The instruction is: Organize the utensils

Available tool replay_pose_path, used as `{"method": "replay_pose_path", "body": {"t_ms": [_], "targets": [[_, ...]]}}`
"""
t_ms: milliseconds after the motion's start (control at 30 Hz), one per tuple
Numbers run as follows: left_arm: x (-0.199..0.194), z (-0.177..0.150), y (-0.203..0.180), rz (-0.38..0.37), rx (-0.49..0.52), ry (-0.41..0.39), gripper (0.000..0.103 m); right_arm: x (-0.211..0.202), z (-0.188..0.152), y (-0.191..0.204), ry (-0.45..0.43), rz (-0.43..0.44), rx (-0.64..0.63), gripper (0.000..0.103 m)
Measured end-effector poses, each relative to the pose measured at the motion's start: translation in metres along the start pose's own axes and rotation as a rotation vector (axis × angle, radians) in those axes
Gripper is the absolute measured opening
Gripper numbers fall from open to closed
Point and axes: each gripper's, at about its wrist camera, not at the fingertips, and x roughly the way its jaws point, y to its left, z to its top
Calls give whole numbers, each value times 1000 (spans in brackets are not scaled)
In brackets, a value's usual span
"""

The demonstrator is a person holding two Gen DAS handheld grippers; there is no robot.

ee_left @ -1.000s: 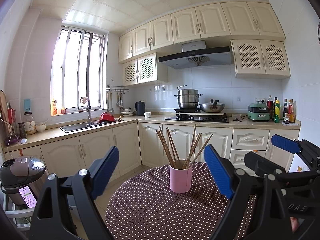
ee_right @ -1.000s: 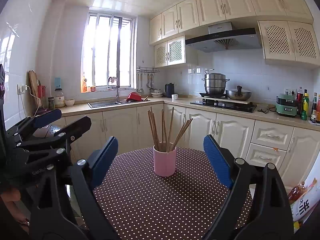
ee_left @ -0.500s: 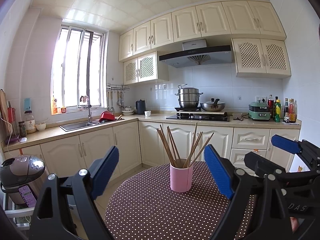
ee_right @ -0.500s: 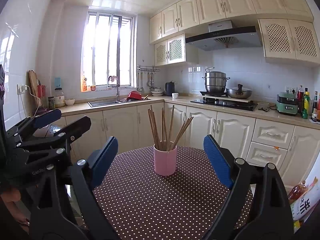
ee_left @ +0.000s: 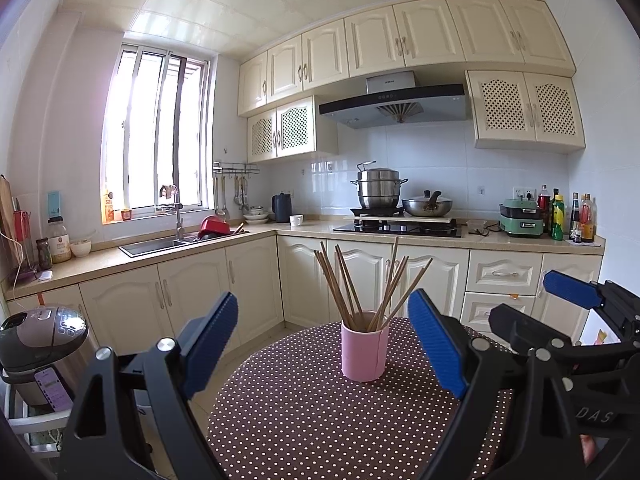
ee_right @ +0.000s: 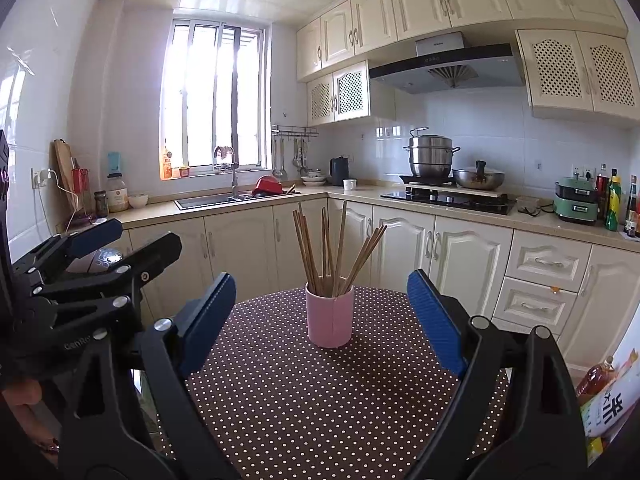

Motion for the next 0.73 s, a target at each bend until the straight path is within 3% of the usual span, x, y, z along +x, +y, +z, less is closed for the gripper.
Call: {"method": "replay_pose_path", "body": {"t_ms": [733], "targets": [[43, -11, -1, 3, -2, 53, 85, 36, -8, -13, 48, 4, 38, 87]]}}
